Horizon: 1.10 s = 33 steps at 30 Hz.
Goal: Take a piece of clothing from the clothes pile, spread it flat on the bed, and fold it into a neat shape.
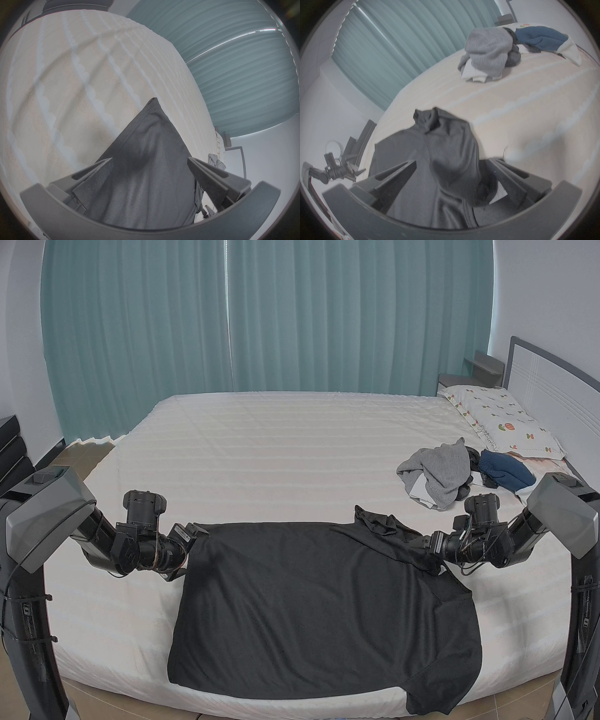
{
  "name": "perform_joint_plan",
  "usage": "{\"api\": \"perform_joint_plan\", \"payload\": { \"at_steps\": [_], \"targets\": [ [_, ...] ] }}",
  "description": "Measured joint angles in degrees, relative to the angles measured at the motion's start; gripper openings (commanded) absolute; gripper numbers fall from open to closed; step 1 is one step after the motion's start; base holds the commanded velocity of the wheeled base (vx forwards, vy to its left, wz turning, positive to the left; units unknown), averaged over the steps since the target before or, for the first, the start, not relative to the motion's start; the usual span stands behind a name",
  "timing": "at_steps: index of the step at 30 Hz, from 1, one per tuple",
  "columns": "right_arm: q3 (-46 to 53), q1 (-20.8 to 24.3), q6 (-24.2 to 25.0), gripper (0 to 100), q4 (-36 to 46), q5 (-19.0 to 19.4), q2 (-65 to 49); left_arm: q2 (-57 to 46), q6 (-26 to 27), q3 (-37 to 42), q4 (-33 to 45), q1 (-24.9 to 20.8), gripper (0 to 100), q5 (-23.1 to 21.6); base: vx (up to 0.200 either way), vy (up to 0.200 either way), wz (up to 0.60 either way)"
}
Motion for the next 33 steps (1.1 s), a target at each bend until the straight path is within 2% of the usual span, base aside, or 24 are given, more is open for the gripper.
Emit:
{"api": "perform_joint_plan", "payload": {
  "at_steps": [9,17,18,27,33],
  "targets": [
    [-9.3,-0.7,2.8,100,3.9,-0.6,2.7,0.2,0.0,-0.2,0.0,0.0,100,0.0,0.000,0.000,0.00],
    [-15.5,0.4,6.2,100,6.6,-1.6,7.5,0.4,0.0,-0.3,0.0,0.0,100,0.0,0.000,0.000,0.00],
    [-16.1,0.5,6.2,0,6.7,-1.8,8.0,0.4,0.0,-0.3,0.0,0.0,100,0.0,0.000,0.000,0.00],
    [-20.9,1.7,6.1,0,7.1,-2.6,11.4,0.4,0.1,-0.4,0.0,0.0,100,0.0,0.000,0.000,0.00],
    [-26.4,1.1,6.3,0,7.2,-5.7,12.4,0.9,0.1,-1.1,0.0,-0.1,100,0.1,0.000,0.000,0.00]
  ]
}}
